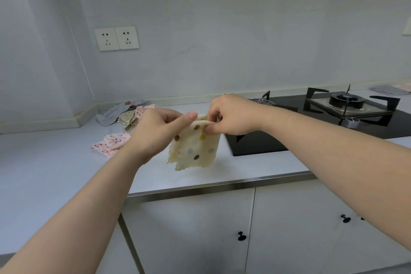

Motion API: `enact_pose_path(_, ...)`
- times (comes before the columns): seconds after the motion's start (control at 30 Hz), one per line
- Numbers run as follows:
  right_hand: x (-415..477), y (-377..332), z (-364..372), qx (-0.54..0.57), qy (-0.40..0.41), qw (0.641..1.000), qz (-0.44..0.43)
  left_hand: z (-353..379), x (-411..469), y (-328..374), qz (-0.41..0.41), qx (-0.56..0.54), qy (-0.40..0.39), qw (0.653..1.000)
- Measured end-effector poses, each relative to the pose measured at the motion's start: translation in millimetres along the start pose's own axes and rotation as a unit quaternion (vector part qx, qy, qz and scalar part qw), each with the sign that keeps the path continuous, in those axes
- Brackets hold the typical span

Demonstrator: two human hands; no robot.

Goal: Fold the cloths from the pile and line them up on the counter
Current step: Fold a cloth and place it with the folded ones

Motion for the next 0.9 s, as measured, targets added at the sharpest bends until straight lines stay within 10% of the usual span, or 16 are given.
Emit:
enact_pose_path(0.2, -4.3, -1.8, -0.9, 0.002, 0.023, 1.000, -0.008, 4.2, 0.0, 2.6, 0.051, 0.112, 0.028, 0.992)
enact_pose_path(0.6, -35.3, -48.7, -1.9, 0.046, -0.123, 0.985, -0.110, -10.9, 1.0, -26.9, -0.047, -0.117, -0.094, 0.988)
enact_pose_path(0.9, -35.0, -35.0, -7.3, 0.212, -0.038, 0.973, -0.080, -10.8, 0.8, -31.9, -0.099, -0.190, -0.066, 0.975)
Point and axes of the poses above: each hand's wrist, its own x-axis towards the middle knuckle, its own z-axis out of the palm, y = z × x, the point moved 4 cm from there along x, towards the middle knuckle, and after that the axes turned 2 degrees about z, right-handed, at the moved point
